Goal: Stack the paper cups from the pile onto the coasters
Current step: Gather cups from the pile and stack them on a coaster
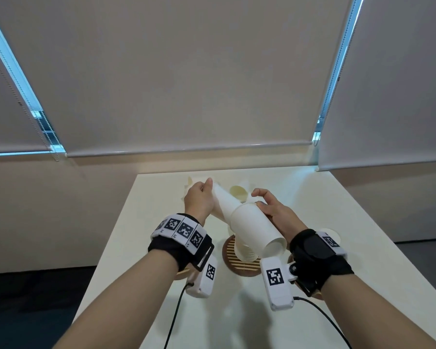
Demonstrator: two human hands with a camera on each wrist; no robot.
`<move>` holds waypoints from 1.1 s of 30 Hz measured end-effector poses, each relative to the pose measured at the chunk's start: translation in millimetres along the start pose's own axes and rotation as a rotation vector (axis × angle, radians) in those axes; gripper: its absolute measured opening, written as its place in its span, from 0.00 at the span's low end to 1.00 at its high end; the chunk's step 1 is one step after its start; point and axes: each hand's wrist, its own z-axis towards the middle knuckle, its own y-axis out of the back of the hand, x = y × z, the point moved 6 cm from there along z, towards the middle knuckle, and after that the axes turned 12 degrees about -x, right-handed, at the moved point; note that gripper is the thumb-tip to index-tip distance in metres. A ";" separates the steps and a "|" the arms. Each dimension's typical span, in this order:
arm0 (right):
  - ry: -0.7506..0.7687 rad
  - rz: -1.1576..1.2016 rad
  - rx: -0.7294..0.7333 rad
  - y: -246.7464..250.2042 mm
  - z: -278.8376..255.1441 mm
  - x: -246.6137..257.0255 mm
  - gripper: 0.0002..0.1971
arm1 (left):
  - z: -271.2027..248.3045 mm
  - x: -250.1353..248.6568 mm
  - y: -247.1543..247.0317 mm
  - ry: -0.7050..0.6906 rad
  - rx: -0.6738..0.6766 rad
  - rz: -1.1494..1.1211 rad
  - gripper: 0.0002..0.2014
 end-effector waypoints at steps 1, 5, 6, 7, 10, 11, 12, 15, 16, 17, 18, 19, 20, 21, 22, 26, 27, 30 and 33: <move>-0.004 -0.004 0.007 -1.6 0.2 -1.1 0.11 | -0.6 -1.2 1.6 -0.027 -0.023 0.021 0.18; -0.020 0.037 0.017 -5.3 4.3 -4.4 0.14 | -6.5 -1.5 -7.6 -0.073 0.053 0.083 0.20; -0.012 0.018 -0.004 -3.7 5.8 -4.9 0.14 | -10.0 -0.8 -12.4 -0.045 0.114 0.071 0.21; -0.003 -0.015 -0.022 -2.2 7.2 -5.4 0.13 | -14.4 -0.1 -16.7 -0.014 0.174 0.073 0.23; -0.011 -0.062 -0.064 0.8 10.1 -9.1 0.11 | -30.7 3.2 -26.5 0.036 0.317 0.119 0.26; -0.021 -0.071 -0.082 2.4 11.4 -10.7 0.12 | -36.0 4.5 -28.6 0.053 0.353 0.094 0.24; -0.033 -0.077 -0.097 4.8 11.6 -12.1 0.12 | -40.0 6.7 -31.5 0.071 0.393 0.058 0.22; -0.082 -0.075 -0.116 11.7 13.7 -16.4 0.14 | -44.9 12.4 -37.6 0.128 0.460 -0.092 0.21; -0.095 -0.040 -0.118 14.3 13.9 -16.2 0.14 | -44.6 12.5 -39.2 0.149 0.442 -0.161 0.17; -0.097 0.016 -0.123 17.1 14.4 -14.9 0.14 | -44.5 10.8 -40.3 0.170 0.412 -0.233 0.14; -0.083 0.086 -0.134 20.9 14.6 -11.9 0.12 | -43.1 9.7 -42.5 0.195 0.378 -0.295 0.12; -0.055 0.164 -0.151 25.5 14.5 -7.8 0.11 | -42.4 7.7 -45.1 0.227 0.352 -0.354 0.12; -0.021 0.252 -0.172 31.9 14.0 -4.1 0.13 | -42.3 6.3 -50.0 0.264 0.332 -0.402 0.14; 0.026 0.338 -0.195 37.8 14.5 -0.2 0.16 | -43.3 3.9 -53.6 0.302 0.315 -0.443 0.16; 0.084 0.392 -0.196 40.3 11.5 5.8 0.20 | -45.2 1.4 -58.1 0.333 0.305 -0.469 0.16; 0.256 0.167 -0.306 49.1 12.5 7.5 0.29 | -67.8 -17.5 -87.2 0.339 0.443 -0.469 0.15; 0.273 0.083 -0.371 55.9 14.1 4.5 0.29 | -72.7 -21.1 -93.6 0.312 0.498 -0.435 0.16; 0.273 -0.046 -0.557 89.3 14.9 -5.8 0.32 | -67.9 -23.4 -105.5 0.026 0.541 -0.122 0.14; 0.280 -0.136 -0.765 125.8 1.8 -10.8 0.36 | -50.0 -22.3 -100.3 -0.443 0.358 0.272 0.11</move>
